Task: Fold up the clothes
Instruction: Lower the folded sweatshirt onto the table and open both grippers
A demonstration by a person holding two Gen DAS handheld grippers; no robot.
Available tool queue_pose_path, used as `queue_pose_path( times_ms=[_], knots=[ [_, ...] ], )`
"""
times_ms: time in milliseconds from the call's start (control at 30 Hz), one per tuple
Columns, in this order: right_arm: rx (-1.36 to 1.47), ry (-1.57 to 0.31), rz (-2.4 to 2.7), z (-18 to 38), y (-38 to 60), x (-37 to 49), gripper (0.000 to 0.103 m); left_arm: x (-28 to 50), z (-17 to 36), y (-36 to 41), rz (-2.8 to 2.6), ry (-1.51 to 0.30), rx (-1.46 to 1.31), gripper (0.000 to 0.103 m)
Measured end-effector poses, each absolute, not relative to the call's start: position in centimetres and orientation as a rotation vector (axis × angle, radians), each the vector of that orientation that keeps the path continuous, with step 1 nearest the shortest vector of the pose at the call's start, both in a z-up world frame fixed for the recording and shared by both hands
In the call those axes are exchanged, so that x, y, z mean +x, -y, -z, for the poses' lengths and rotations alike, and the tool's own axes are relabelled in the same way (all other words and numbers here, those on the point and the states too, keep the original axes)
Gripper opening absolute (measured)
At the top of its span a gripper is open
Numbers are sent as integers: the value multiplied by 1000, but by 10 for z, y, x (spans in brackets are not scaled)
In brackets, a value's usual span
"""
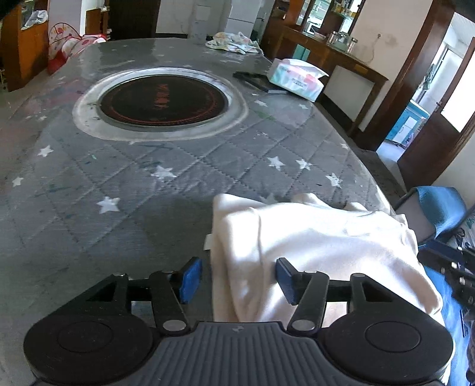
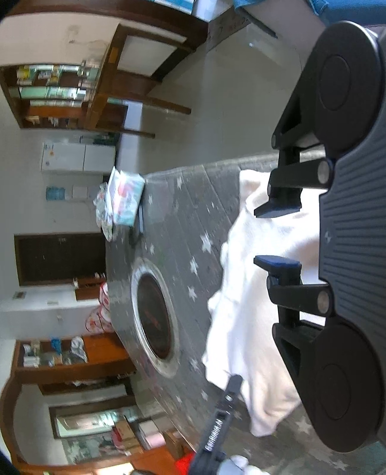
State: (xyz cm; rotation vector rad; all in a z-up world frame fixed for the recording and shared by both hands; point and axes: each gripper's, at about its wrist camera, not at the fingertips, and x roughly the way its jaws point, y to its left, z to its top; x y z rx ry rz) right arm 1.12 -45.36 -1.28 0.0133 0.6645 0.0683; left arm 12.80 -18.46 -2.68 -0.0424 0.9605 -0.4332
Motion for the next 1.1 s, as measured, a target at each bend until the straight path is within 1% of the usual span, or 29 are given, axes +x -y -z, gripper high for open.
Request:
queue_pose_path(
  times_ms=[133, 200, 400, 567, 633, 700, 900, 1100],
  knots=[
    [-18, -692, -124, 20, 437, 4, 35, 124, 25, 179, 412, -947, -35, 60],
    [-39, -702, -153, 23, 428, 0, 40, 122, 23, 178, 409, -942, -41, 60],
    [-91, -711, -206, 31, 404, -10, 42, 103, 9, 180, 440, -892, -34, 61],
    [-147, -706, -215, 35, 393, -20, 44, 83, 12, 184, 471, -876, 4, 63],
    [-159, -706, -223, 35, 391, -24, 47, 77, 16, 185, 471, -873, 25, 67],
    [-174, -716, -238, 35, 389, -26, 51, 74, 21, 184, 469, -875, 42, 69],
    [-143, -735, -276, 28, 393, -22, 52, 72, 31, 176, 457, -887, 46, 72],
    [-81, -706, -219, 11, 411, 9, 52, 70, 29, 173, 458, -875, 57, 72]
  ],
)
